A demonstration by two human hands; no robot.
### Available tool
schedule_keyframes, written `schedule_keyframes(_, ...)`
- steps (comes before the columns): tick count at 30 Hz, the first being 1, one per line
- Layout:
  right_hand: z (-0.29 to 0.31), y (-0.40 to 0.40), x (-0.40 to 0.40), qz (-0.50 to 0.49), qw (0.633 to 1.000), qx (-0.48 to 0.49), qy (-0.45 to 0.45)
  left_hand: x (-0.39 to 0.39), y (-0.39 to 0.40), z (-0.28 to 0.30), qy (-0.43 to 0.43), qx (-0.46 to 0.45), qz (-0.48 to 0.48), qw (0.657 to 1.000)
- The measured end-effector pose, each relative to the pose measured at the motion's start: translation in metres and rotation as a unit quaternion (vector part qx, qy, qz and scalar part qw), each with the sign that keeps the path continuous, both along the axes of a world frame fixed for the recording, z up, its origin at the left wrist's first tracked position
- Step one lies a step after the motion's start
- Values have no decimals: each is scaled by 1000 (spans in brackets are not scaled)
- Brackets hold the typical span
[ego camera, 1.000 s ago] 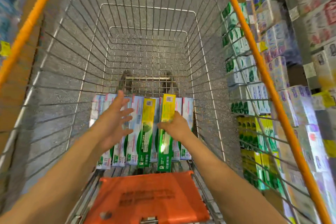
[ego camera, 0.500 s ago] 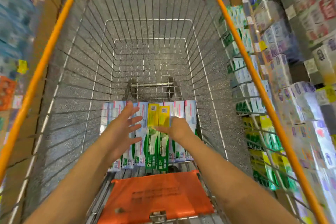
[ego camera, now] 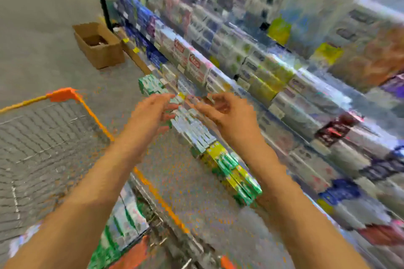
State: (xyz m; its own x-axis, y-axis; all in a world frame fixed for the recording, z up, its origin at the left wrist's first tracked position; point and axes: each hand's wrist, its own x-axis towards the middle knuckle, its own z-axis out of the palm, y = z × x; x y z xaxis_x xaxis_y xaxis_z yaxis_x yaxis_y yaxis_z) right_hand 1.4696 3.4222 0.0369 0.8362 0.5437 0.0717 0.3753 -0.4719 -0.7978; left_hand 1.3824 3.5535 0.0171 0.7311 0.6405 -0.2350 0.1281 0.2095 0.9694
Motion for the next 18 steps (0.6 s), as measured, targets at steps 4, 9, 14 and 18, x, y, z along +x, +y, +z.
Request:
schedule_keyframes(4,15,-116,48,-88,996,-4,-34,64,-80,14,-9,61,-86,994)
schedule_keyframes(9,1,-242,114,-157,987,-12,-13,146,-176,-6,30,81,-156,984)
schedule_keyframes(14,-34,-326,163,-152,984,-92,15,207,-250,-54,65,56,-191,978)
schedule_keyframes(18,-74,-353,186,-141,978,-137,69,242,-274,-95,101,79,-226,966)
